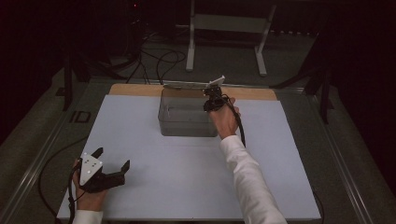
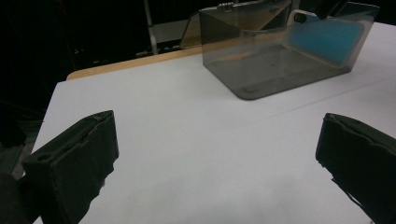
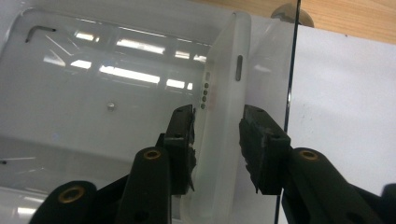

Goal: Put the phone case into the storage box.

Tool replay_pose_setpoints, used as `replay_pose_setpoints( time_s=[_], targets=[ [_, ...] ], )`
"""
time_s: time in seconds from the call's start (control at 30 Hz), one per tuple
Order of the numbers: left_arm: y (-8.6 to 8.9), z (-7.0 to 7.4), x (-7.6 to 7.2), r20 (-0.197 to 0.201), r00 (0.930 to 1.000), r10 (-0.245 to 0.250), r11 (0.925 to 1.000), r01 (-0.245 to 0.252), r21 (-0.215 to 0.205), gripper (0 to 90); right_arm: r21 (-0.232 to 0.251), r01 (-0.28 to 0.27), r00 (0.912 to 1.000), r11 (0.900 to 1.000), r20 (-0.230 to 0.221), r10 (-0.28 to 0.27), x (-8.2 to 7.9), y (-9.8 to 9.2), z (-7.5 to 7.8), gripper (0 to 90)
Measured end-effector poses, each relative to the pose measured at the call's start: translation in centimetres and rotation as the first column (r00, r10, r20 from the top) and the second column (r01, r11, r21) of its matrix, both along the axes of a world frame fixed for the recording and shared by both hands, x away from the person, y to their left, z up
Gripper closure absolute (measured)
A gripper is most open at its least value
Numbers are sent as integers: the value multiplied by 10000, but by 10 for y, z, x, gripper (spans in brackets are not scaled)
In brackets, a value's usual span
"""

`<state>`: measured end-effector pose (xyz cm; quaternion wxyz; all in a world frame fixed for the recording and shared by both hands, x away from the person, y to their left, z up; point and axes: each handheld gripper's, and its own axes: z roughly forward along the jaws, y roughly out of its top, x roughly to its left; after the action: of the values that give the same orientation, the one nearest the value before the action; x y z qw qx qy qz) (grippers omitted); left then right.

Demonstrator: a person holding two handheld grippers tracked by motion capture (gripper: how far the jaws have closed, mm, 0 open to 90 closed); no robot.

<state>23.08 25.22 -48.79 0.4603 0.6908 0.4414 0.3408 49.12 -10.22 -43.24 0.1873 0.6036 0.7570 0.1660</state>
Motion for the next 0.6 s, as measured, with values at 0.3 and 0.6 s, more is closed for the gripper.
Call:
replay_pose_setpoints(
  time_s=[0.3,0.6],
  targets=[
    [-1,0,0,0,10000,-39,10000,39,30,2,104,-634,9975,9979,314,630,-8,-1,8,577],
    [-2,0,1,22,10000,-57,10000,57,47,2,716,-1502,9876,9861,576,1462,-21,-2,7,445]
  ],
)
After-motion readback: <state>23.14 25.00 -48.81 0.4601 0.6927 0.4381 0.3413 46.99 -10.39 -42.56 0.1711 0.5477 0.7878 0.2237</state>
